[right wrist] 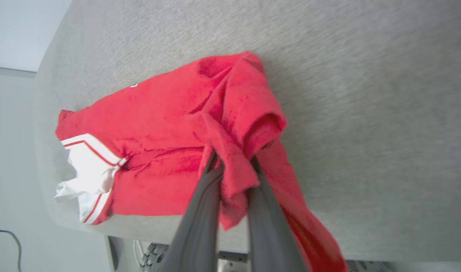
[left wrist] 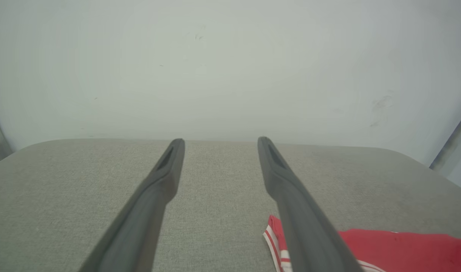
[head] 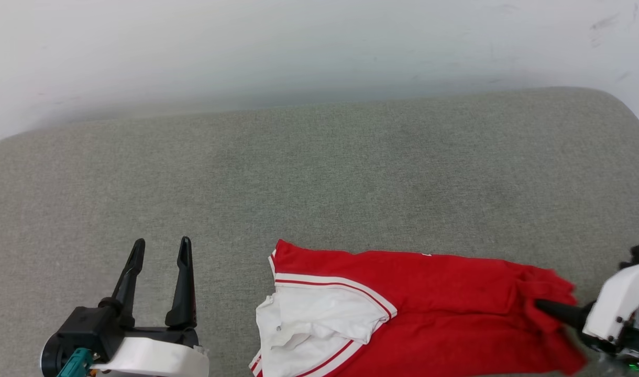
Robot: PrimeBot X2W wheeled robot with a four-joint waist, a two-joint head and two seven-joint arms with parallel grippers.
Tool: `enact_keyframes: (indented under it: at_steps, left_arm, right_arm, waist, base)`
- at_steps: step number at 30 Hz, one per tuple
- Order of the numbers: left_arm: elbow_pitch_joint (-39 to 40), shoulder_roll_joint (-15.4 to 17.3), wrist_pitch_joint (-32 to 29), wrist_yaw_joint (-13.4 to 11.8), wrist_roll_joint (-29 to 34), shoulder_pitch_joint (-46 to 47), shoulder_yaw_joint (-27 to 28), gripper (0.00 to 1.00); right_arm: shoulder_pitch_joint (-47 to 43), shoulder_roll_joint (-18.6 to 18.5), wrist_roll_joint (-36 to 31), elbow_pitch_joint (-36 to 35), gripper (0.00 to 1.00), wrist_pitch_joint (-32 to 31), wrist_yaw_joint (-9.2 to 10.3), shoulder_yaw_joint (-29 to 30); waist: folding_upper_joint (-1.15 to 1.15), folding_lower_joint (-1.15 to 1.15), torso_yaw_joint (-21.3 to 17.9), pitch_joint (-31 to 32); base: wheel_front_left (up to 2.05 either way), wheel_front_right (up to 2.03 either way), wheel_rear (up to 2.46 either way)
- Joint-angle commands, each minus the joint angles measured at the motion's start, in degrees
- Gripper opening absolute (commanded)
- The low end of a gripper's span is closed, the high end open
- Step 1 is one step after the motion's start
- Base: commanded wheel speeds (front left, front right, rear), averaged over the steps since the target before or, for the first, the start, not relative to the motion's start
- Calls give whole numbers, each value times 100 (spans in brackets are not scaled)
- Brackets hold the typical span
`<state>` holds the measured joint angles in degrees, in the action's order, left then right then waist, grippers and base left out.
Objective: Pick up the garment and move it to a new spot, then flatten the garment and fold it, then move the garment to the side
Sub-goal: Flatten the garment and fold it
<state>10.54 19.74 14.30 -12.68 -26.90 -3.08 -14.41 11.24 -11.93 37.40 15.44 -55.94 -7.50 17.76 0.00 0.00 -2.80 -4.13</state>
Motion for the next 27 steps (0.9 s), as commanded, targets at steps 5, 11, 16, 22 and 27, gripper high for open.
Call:
enact_keyframes:
  at_steps: [5,11,16,22,27]
  left_arm:
    - [-13,-12,-21,39,0,47,-92,100]
    - [-86,-20,-18,141,-20,175,-182,100]
    - [-127,-94,-20,220,-37,329,-295,100]
    - [-232,-222,5,344,-45,567,-435,100]
    - [-369,-340,40,428,-95,763,-437,100]
  right_arm:
    - [126,794,1290,-392,0,-1146,2,272]
    - [270,921,2807,2,0,-1454,2,-168]
    - [482,911,3763,411,0,-880,1,-1238]
    - [892,910,4308,802,0,35,1,-2463]
    - [1199,909,4380,1251,0,740,1,-3206]
  waist:
    - [0,0,108,11]
    - [0,0,347,-24]
    - [0,0,599,-149]
    - [0,0,870,-362]
    - [0,0,1062,-570]
  base:
    - [0,0,0]
    - [0,0,0]
    - [0,0,0]
    - [0,0,0]
    - [0,0,0]
